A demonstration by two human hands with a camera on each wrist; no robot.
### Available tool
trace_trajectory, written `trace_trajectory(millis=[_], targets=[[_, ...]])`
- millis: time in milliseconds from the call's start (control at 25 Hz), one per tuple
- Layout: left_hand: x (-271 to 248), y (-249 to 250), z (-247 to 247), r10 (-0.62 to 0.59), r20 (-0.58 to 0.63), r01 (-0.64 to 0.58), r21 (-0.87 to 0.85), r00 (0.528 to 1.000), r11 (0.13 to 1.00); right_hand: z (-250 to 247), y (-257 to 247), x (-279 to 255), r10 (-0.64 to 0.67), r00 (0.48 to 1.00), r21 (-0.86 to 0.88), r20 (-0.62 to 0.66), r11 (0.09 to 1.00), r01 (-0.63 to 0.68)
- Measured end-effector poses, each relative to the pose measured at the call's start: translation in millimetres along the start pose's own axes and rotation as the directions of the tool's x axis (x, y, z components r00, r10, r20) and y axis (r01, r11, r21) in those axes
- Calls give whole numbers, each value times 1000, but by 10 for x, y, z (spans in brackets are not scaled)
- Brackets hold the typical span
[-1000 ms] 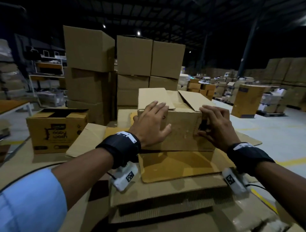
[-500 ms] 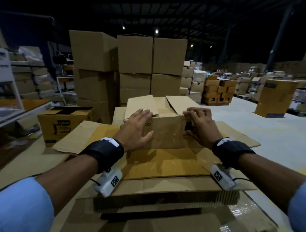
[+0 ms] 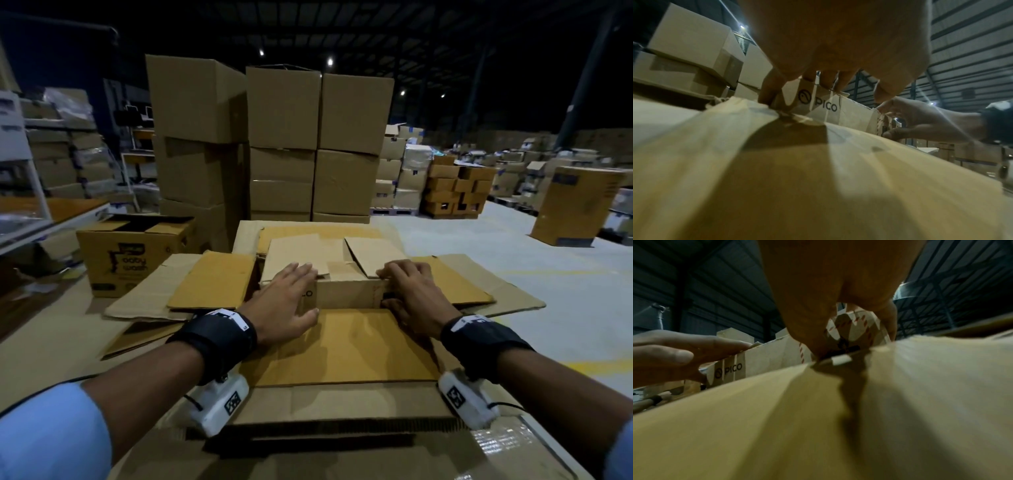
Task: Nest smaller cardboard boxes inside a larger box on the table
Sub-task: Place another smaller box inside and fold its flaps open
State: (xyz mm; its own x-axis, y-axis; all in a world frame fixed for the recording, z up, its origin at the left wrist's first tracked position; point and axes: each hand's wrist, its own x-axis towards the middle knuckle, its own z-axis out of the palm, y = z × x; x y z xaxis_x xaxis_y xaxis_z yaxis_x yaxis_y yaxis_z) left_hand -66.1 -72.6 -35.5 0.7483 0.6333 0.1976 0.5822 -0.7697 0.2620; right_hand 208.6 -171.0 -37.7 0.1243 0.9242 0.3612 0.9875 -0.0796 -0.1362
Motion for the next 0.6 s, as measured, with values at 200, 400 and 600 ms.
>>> trace_trajectory(millis=[200, 400, 600], targets=[[-111, 89, 41, -45, 240, 8, 152, 970, 988, 90, -8, -68, -39, 996, 55, 82, 998, 35], [-90, 102, 79, -94, 333, 15, 232, 938, 973, 85, -80, -85, 16, 947, -89, 321, 996, 14], [-91, 62, 137, -57, 302, -17, 237, 952, 971, 118, -90, -119, 59, 923, -135, 380, 991, -8]])
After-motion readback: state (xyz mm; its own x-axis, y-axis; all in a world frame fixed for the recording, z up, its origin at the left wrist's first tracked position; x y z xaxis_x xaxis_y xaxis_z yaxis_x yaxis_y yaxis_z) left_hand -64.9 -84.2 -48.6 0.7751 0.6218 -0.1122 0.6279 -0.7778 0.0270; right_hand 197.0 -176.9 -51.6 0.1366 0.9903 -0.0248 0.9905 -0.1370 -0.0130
